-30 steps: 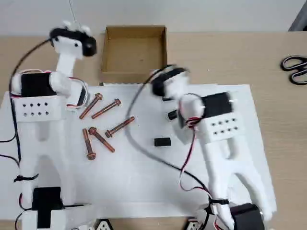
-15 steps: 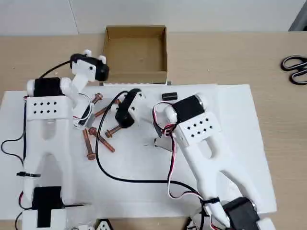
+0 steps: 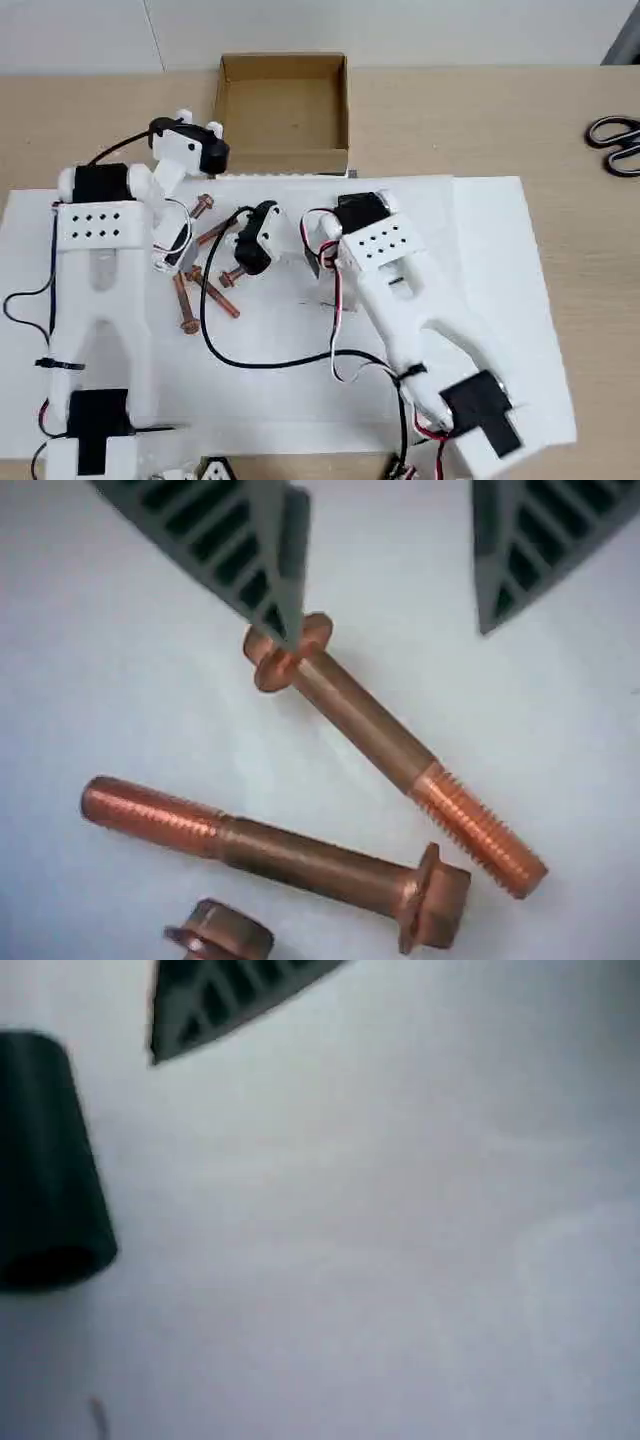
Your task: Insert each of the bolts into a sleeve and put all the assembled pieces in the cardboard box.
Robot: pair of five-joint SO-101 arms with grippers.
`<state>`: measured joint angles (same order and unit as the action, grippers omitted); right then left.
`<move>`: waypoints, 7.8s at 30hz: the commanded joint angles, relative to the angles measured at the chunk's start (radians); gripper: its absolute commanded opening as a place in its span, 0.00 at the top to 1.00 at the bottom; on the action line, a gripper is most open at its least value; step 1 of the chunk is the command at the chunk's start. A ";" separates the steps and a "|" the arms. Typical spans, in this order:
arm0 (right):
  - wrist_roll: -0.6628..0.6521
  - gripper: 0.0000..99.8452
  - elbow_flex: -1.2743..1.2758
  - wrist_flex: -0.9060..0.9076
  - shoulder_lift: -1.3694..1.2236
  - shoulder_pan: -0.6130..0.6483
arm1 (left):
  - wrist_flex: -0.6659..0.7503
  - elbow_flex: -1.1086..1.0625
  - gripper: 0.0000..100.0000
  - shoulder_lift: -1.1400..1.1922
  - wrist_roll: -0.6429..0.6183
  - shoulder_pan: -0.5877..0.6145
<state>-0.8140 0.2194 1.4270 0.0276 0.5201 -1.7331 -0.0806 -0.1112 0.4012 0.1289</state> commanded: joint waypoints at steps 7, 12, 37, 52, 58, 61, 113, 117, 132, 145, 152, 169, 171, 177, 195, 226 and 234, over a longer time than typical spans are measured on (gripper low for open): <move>-0.034 0.81 -0.005 -0.064 -0.110 0.004 | -0.005 -0.108 0.89 -0.003 -0.009 0.003; -0.048 0.81 -0.005 -0.070 -0.151 -0.001 | -0.005 -0.124 0.89 -0.003 -0.048 0.003; -0.034 0.99 -0.012 -0.116 -0.286 -0.028 | -0.005 -0.124 0.89 -0.003 -0.068 0.003; 0.206 0.99 -0.486 0.245 -0.286 -0.130 | -0.006 -0.125 0.89 -0.003 -0.110 -0.003; 0.370 0.99 -0.549 0.306 -0.254 -0.246 | -0.005 -0.119 0.89 -0.011 -0.143 0.002; 0.451 0.99 -0.548 0.308 -0.151 -0.308 | -0.003 -0.117 0.89 -0.011 -0.195 0.003; 0.511 1.00 0.170 0.302 0.568 -0.595 | 0.084 0.763 0.85 0.763 0.221 -0.149; 0.511 1.00 0.170 0.302 0.570 -0.595 | 0.118 0.769 0.85 0.793 0.221 -0.150; 0.511 1.00 0.170 0.302 0.570 -0.595 | 0.152 0.769 0.85 0.919 0.222 -0.147; 0.511 1.00 0.170 0.300 0.572 -0.595 | 0.150 0.785 0.99 0.939 0.222 -0.152; 0.511 1.00 0.169 0.300 0.572 -0.590 | -0.018 1.047 0.99 0.937 0.218 -0.161; 0.601 1.00 0.163 0.306 0.763 -0.585 | -0.021 1.024 0.99 0.491 -0.161 -0.187; 0.600 1.00 0.163 0.308 0.831 -0.585 | -0.021 0.972 0.99 0.405 -0.180 -0.186; 0.606 1.00 0.169 0.303 0.992 -0.587 | -0.018 0.826 0.99 0.161 -0.203 -0.215; 0.979 1.00 0.356 0.045 1.122 -0.260 | 0.146 0.651 0.99 -0.227 -0.910 -0.245; 0.893 1.00 0.789 -0.229 1.564 0.236 | 0.804 -0.773 0.99 -1.415 -1.062 -0.351; 0.750 1.00 1.010 -0.429 1.682 0.237 | 0.873 -0.955 0.99 -1.583 -1.062 -0.503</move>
<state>-0.0008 1.1937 1.0863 1.6709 0.7549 -0.8968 -1.0134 -1.6471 -0.6682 -0.3330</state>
